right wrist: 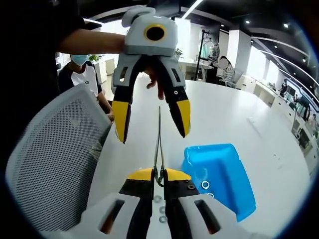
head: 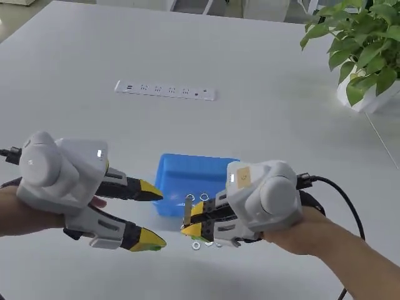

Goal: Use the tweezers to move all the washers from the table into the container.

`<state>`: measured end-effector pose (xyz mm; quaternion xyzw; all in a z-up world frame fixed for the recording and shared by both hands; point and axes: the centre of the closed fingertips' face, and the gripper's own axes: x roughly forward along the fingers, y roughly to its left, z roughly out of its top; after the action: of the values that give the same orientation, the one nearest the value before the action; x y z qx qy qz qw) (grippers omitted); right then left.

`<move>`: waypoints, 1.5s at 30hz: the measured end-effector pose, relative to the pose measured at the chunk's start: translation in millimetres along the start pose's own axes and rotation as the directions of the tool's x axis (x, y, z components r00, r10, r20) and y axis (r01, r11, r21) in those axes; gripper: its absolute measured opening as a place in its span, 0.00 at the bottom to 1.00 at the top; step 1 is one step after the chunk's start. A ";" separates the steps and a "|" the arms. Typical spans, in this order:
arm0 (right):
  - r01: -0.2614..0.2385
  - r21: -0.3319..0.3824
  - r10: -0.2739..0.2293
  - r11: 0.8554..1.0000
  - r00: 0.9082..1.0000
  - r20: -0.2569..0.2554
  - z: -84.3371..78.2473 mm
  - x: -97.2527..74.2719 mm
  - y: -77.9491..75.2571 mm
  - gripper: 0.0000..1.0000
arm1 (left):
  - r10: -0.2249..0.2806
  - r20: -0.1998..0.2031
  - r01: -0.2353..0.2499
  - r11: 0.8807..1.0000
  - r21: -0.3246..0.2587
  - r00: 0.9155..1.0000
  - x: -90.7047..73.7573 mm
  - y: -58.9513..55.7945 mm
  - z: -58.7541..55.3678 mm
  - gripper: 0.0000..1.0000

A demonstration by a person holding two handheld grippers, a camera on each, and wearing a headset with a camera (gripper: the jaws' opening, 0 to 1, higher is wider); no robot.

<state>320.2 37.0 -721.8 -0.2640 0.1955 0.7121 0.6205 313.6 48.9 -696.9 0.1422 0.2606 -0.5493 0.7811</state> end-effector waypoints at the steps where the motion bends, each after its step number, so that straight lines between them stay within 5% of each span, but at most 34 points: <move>1: 0.003 -0.004 -0.003 1.000 1.000 0.001 2.0 -2.2 -1.4 0.07 | 0.009 0.008 -0.008 1.000 -0.002 1.000 -0.8 0.6 0.1 0.56; 25: 0.041 -0.035 -0.039 0.999 0.999 0.038 30.2 -31.9 -34.8 0.07 | 0.110 0.029 -0.108 0.992 -0.064 0.994 -7.6 8.9 -7.3 0.93; 45: 0.110 0.000 -0.110 0.994 0.994 0.019 -4.8 -31.9 -79.2 0.07 | 0.129 0.008 -0.128 0.987 -0.095 0.992 -10.6 11.8 -15.9 0.99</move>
<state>401.8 21.3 -701.9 -0.2683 0.1743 0.6792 0.6606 317.9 69.5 -704.8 0.1178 0.2708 -0.4859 0.8226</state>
